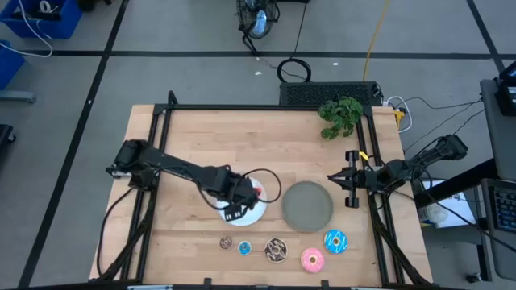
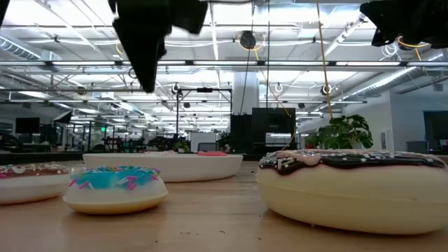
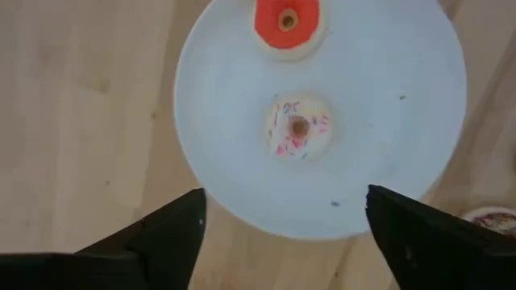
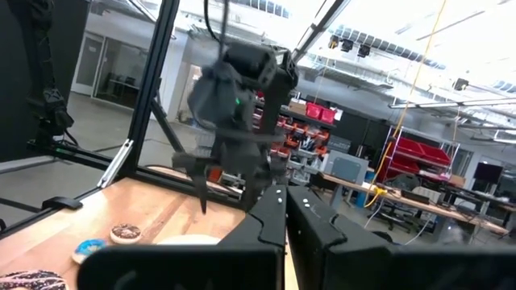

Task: Pick & Place donuts
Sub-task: Put the small brown donut on the white plate

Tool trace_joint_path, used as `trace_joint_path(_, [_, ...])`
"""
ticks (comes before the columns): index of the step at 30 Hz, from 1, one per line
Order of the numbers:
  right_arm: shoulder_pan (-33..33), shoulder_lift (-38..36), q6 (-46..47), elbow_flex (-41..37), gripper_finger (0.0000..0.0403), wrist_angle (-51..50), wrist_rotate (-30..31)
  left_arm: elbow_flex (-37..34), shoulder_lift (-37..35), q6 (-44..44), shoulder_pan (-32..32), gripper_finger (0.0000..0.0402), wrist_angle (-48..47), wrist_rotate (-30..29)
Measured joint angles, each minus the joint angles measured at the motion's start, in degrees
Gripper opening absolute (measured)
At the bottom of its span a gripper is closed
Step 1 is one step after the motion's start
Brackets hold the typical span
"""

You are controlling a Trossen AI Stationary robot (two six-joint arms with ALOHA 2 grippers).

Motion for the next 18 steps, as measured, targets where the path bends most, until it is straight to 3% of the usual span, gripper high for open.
trace_joint_path(8, [0.00,0.01,-0.06,0.02,0.0000,0.08,0.01,7.65,-0.03,-2.19,-6.33,0.0171,-1.69,1.24])
trace_joint_path(14, [0.00,0.02,-0.18,0.02,0.0000,0.08,0.00,8.13,-0.05,-3.10,-9.01,0.0029,-1.84,2.18])
trace_joint_path(16, [0.00,0.02,-0.42,0.02,0.0000,0.22,0.02,8.09,-0.05,-3.22,-9.61,0.0010,-2.10,2.06])
trace_joint_path(18, [0.00,0.02,-0.44,0.02,0.0000,0.40,0.02,8.07,-0.03,-3.32,-10.31,0.0016,-1.44,1.89])
